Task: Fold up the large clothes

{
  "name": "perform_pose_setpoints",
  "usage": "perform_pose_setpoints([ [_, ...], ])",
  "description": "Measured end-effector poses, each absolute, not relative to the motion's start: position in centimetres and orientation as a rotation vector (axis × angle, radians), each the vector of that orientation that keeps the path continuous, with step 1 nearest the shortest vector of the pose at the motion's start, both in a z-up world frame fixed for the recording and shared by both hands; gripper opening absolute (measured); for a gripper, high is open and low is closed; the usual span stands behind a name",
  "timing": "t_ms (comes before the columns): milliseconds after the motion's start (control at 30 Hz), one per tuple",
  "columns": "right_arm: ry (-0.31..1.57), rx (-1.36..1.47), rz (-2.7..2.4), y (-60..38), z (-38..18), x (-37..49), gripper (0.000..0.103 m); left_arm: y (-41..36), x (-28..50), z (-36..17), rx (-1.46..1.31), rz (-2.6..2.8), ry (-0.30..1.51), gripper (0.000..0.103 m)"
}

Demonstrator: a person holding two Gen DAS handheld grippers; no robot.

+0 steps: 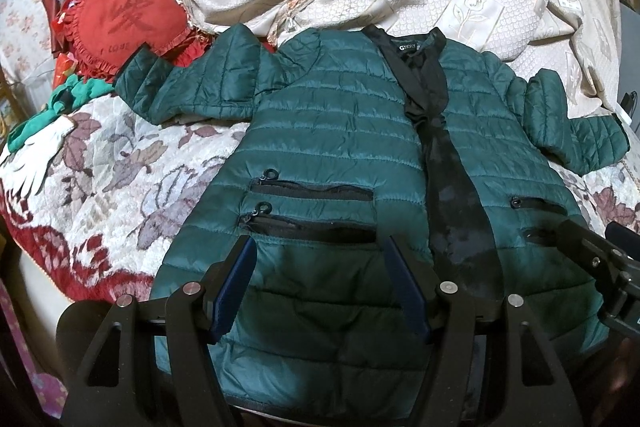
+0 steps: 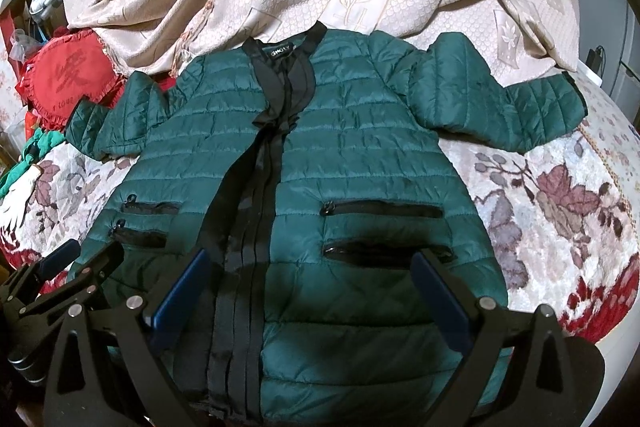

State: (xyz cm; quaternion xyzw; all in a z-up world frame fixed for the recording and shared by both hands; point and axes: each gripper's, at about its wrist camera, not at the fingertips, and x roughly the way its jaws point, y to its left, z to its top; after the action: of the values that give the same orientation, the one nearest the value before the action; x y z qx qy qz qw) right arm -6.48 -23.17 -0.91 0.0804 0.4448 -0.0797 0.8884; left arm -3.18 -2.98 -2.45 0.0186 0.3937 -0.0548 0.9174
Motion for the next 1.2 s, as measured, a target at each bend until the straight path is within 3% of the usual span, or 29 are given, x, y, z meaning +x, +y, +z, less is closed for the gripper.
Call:
perform_pose_setpoints([
  [1200,0.940,0.146,-0.138,-21.9,-1.8,-5.4,0.101,-2.4,-2.9,-3.6,0.045,-0.102,0.843,0.050],
])
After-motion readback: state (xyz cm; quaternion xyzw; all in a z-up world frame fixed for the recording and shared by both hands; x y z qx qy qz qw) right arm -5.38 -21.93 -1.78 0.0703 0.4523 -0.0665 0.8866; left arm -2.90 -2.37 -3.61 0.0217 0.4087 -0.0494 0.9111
